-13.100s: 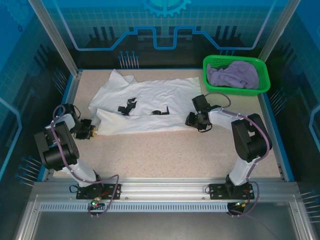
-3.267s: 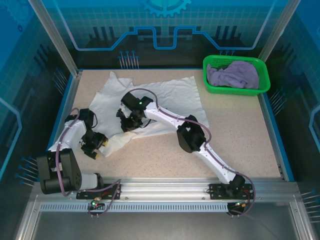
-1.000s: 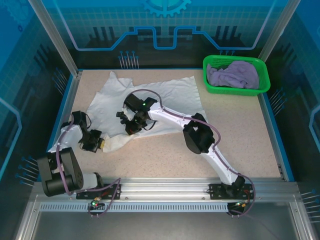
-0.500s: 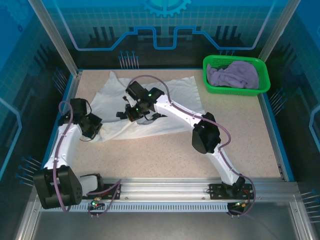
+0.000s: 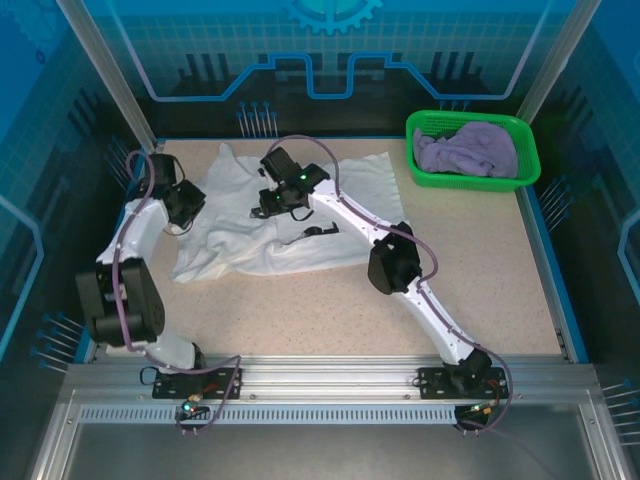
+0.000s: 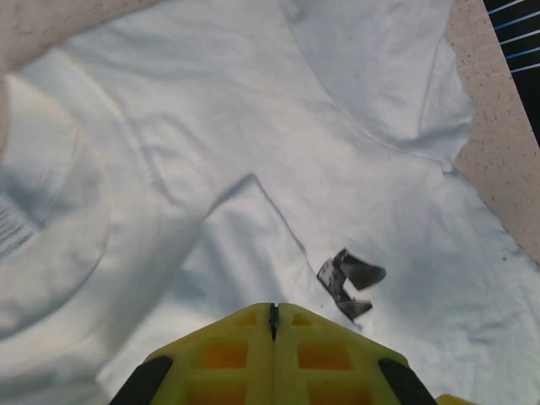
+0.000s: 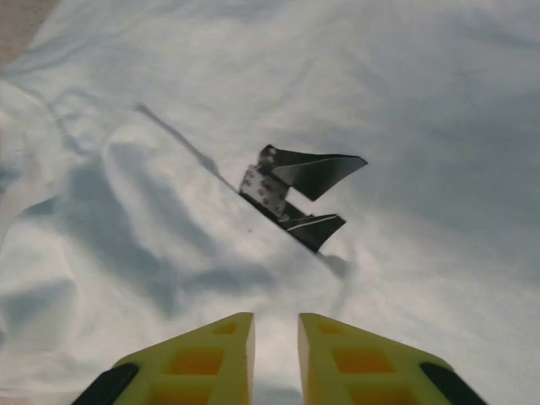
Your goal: Fold and stack the t-shirts
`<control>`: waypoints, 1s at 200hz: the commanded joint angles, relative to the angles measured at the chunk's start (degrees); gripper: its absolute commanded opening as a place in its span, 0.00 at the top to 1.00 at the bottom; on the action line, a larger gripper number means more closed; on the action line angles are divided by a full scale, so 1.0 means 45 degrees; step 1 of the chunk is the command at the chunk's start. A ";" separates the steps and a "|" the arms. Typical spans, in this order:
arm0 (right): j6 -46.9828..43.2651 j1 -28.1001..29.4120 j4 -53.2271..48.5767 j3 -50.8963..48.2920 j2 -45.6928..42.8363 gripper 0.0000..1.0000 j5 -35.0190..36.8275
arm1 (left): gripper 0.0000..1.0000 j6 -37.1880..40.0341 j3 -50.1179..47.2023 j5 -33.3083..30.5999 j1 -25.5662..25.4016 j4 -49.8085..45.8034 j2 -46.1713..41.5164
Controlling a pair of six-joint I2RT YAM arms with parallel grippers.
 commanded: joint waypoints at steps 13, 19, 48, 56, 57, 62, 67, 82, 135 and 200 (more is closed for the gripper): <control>0.1430 -0.0576 -0.0255 0.1254 0.0933 0.72 0.0487 | 0.97 0.0744 0.2484 -0.0008 -0.0106 -0.0374 0.2278; 0.1724 -0.0798 -0.0652 0.1389 0.0877 0.70 0.0383 | 0.92 0.0669 0.3075 -0.0026 -0.0106 -0.0773 0.2579; 0.1675 -0.1554 -0.2319 -0.0005 -0.0980 0.60 0.0860 | 0.68 0.0373 0.4435 -0.0134 -0.0105 -0.2699 0.2947; 0.1469 -0.1648 -0.2255 -0.1299 -0.1991 0.55 0.1131 | 0.57 0.0229 0.4358 -0.0370 -0.0077 -0.3354 0.2837; 0.1449 -0.1661 -0.2226 -0.1483 -0.2109 0.54 0.1155 | 0.56 0.0209 0.4339 -0.0389 -0.0072 -0.3424 0.2812; 0.1417 -0.1736 -0.2073 -0.2445 -0.2820 0.51 0.1362 | 0.54 0.0119 0.4160 -0.0430 -0.0039 -0.3819 0.2711; 0.1420 -0.1826 -0.1884 -0.3453 -0.3568 0.48 0.1581 | 0.53 0.0033 0.3876 -0.0521 -0.0001 -0.4176 0.2529; 0.1727 -0.2312 -0.1520 -0.6523 -0.5806 0.46 0.1797 | 0.51 -0.0450 0.2350 -0.0785 0.0165 -0.4938 0.1719; 0.2119 -0.4594 -0.0110 -1.5017 -1.0503 0.46 0.0638 | 0.46 -0.2245 -0.2825 -0.0022 0.1007 -0.5275 -0.1093; 0.1879 -0.6329 0.0645 -1.6979 -1.0049 0.47 -0.0407 | 0.38 -0.4396 -0.4286 0.0329 0.1200 -0.4715 -0.1821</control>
